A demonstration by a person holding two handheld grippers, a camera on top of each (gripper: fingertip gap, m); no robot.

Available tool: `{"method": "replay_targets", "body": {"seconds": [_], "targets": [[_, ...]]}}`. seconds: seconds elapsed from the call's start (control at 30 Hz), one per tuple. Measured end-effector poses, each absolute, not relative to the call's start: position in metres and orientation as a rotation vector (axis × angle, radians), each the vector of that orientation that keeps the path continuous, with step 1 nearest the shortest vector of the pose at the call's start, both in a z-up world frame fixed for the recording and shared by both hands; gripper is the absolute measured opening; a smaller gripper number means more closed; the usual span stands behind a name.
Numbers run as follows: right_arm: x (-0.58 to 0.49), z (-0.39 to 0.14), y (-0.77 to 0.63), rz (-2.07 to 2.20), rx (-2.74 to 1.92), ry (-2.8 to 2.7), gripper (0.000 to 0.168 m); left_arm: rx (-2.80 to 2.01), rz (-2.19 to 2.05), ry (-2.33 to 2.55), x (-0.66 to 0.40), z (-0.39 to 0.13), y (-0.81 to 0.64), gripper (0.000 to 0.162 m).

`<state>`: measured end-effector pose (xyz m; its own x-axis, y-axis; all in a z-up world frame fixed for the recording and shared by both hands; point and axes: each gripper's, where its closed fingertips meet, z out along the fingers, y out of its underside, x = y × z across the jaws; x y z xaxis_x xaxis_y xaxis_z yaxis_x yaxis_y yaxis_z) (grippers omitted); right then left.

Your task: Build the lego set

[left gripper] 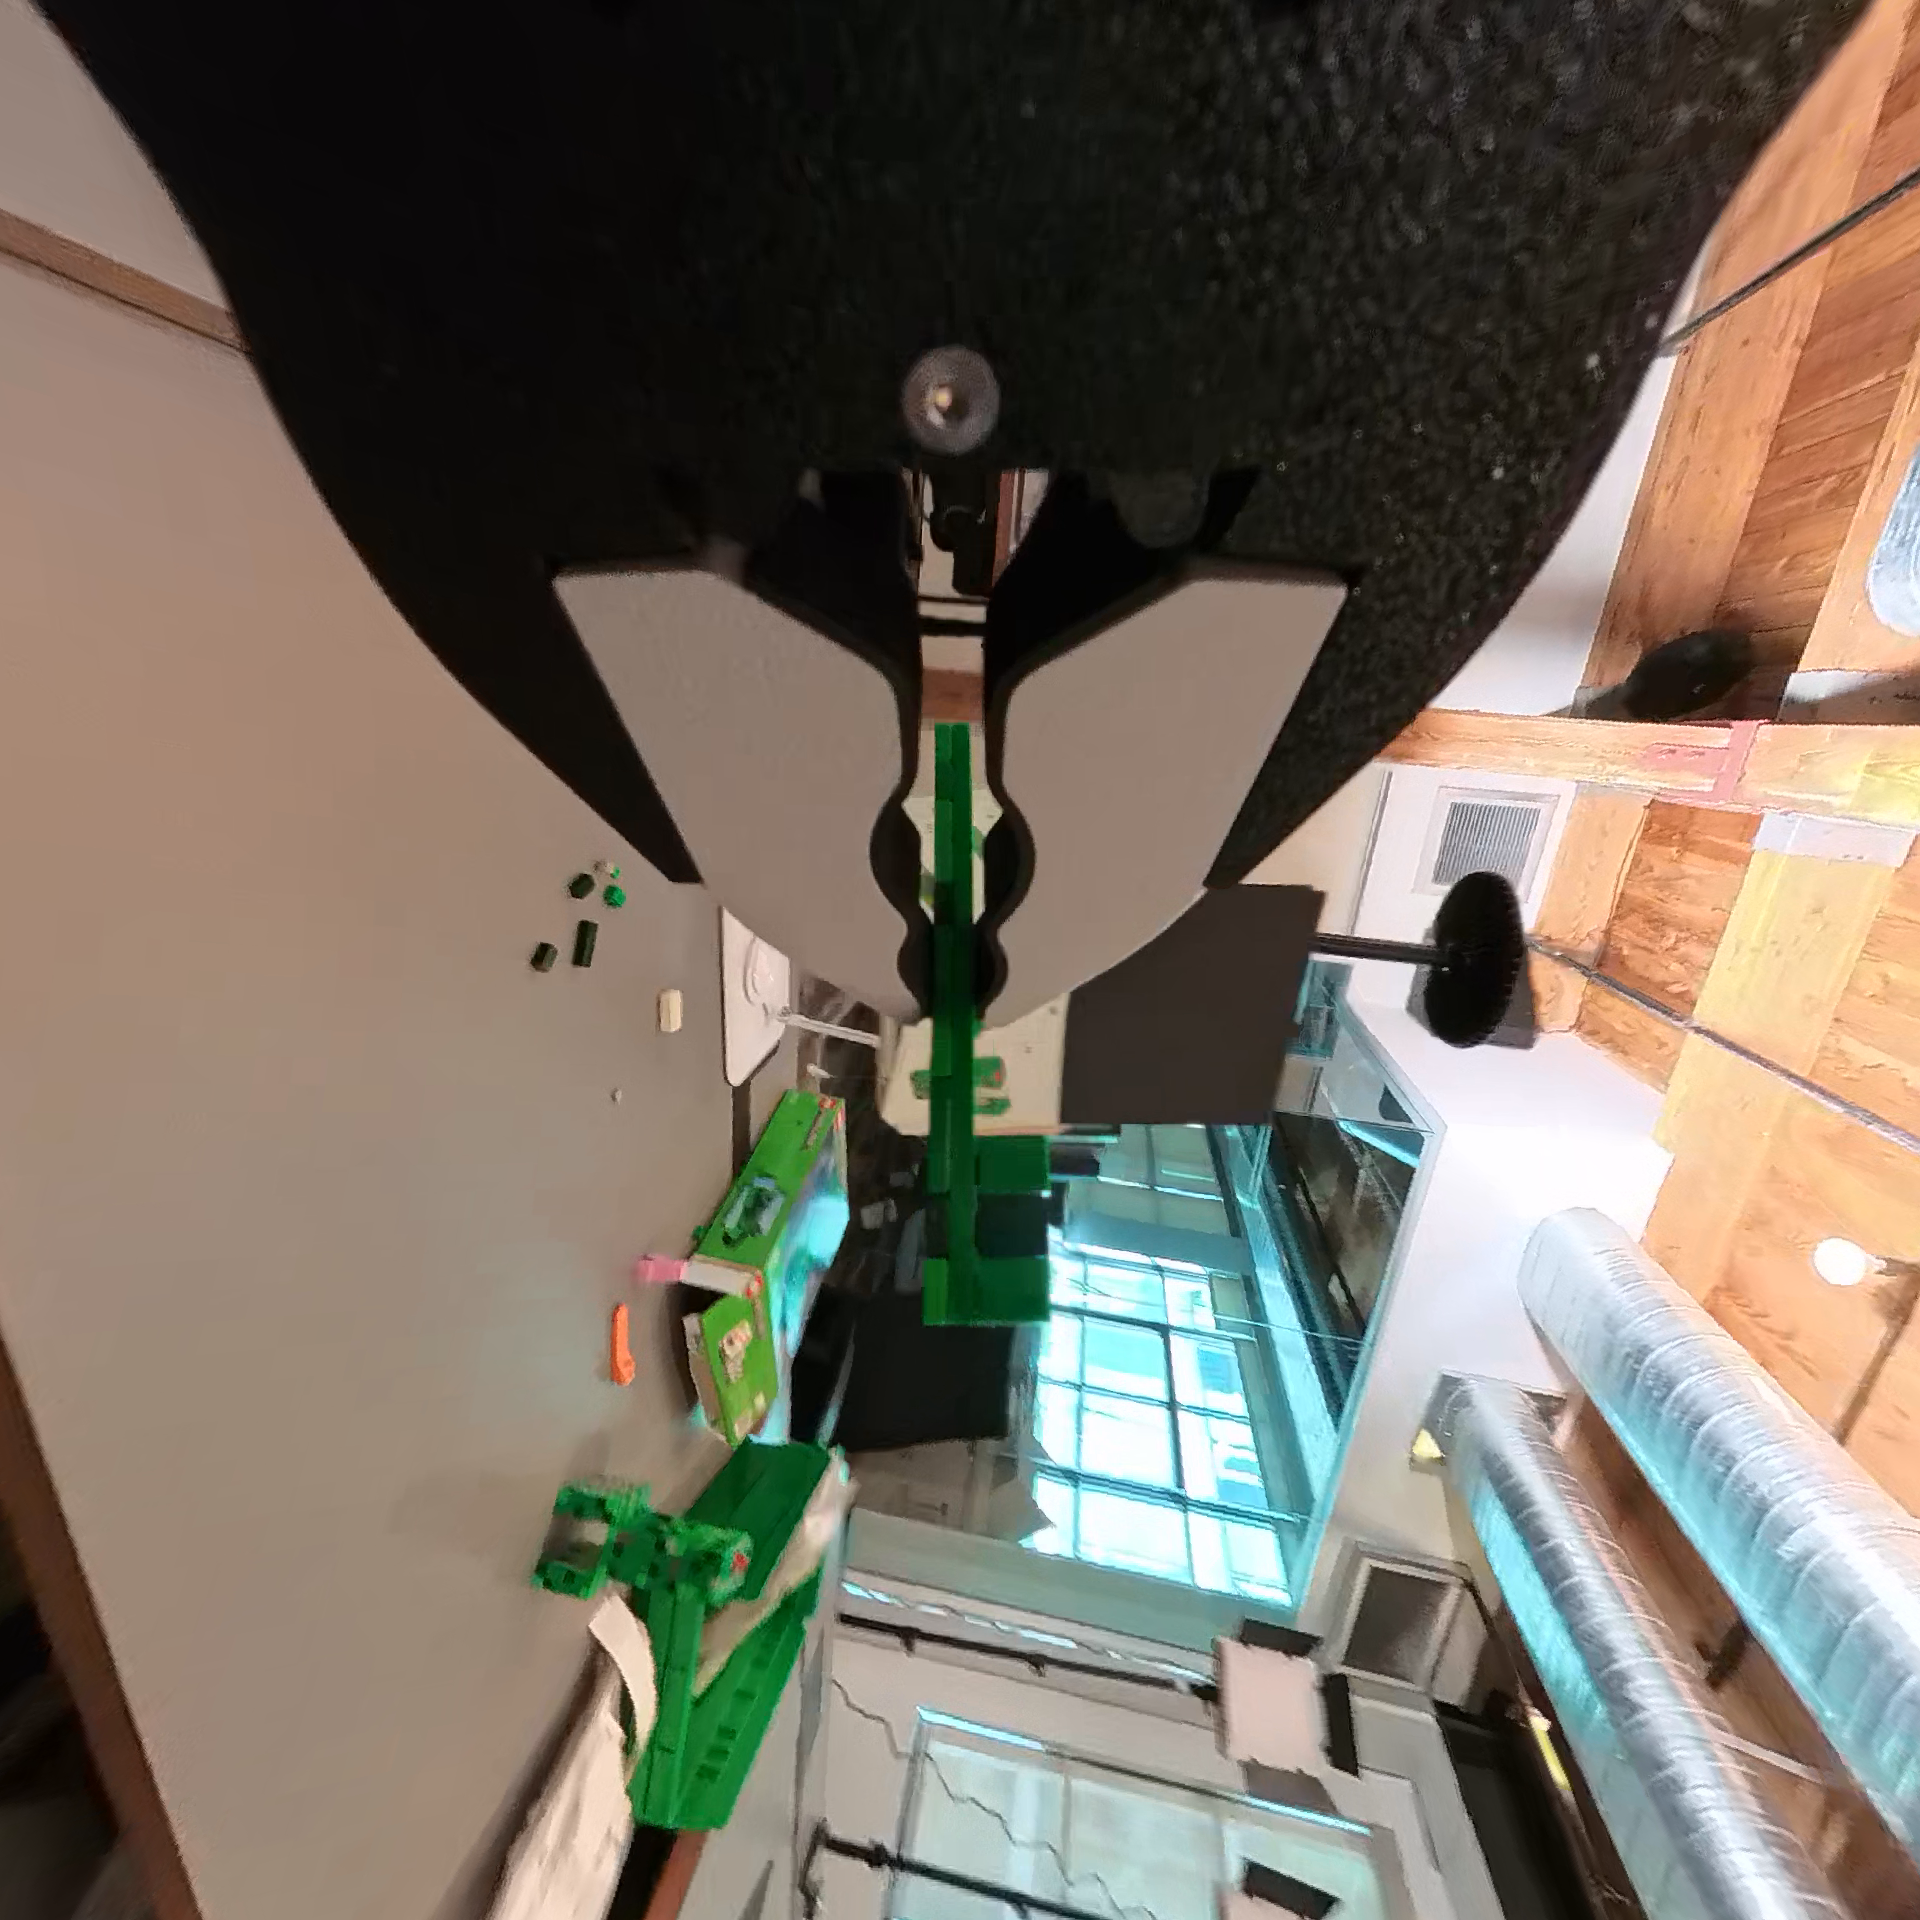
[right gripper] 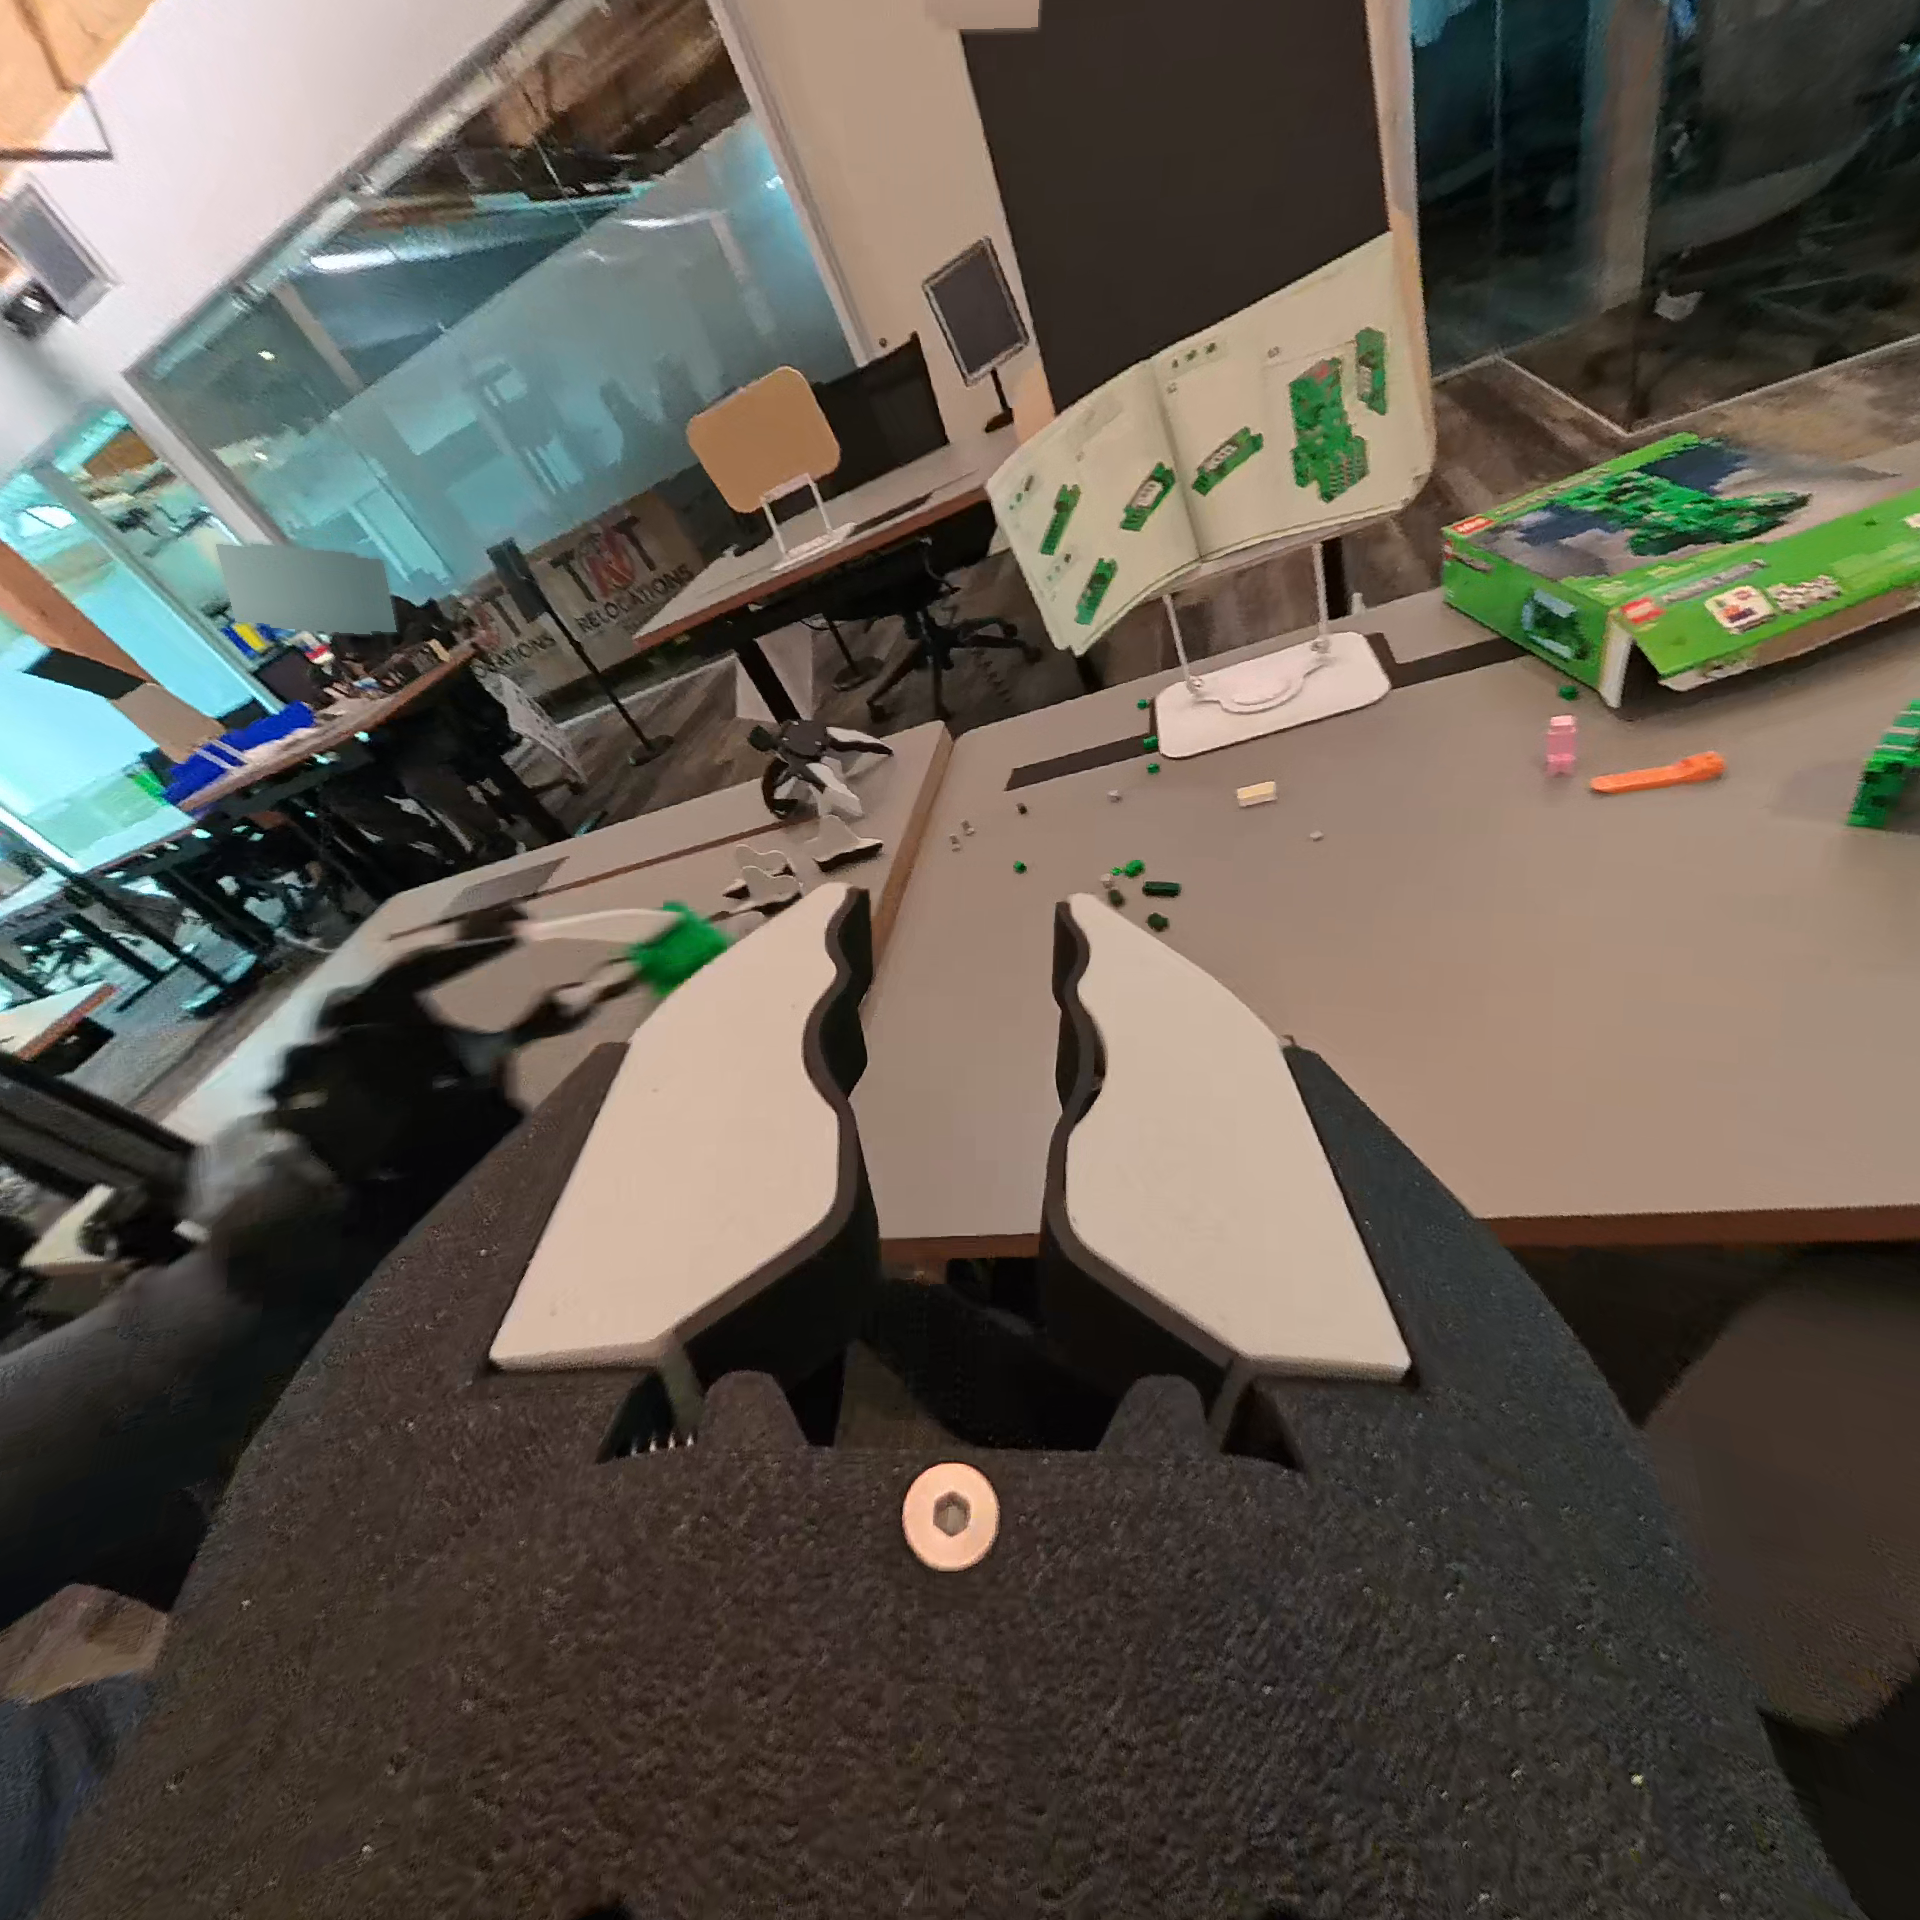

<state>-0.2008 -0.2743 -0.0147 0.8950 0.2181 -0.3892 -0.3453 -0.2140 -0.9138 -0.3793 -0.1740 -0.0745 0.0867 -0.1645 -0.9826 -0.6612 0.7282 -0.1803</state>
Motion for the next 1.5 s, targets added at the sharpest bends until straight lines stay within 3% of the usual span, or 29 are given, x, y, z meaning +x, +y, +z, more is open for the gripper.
{"method": "replay_targets", "body": {"seconds": [0.13, 0.37, 0.53, 0.77, 1.13, 1.5], "targets": [[-0.224, -0.047, -0.279, 0.577, -1.72, 0.083, 0.033, -0.754, 0.491, 1.6, -0.338, -0.148, -0.122, 0.005], [-0.243, -0.149, -0.27, 0.62, -1.848, 0.06, 0.033, -0.748, 0.536, 1.809, -0.276, -0.275, -0.044, 0.005], [-0.244, -0.208, -0.253, 0.652, -1.919, 0.011, 0.033, -0.814, 0.552, 1.862, -0.253, -0.333, 0.001, 0.005], [-0.236, -0.263, -0.232, 0.576, -1.907, -0.059, 0.033, -0.791, 0.547, 1.686, -0.219, -0.328, 0.038, 0.006], [-0.265, -0.406, -0.311, 0.343, -1.927, 0.238, 0.032, -0.734, 0.443, 1.475, -0.174, -0.332, 0.042, 0.005], [-0.276, -0.533, -0.276, 0.26, -1.739, 0.344, 0.033, -0.605, 0.38, 1.47, -0.146, -0.321, 0.016, 0.005]]}}
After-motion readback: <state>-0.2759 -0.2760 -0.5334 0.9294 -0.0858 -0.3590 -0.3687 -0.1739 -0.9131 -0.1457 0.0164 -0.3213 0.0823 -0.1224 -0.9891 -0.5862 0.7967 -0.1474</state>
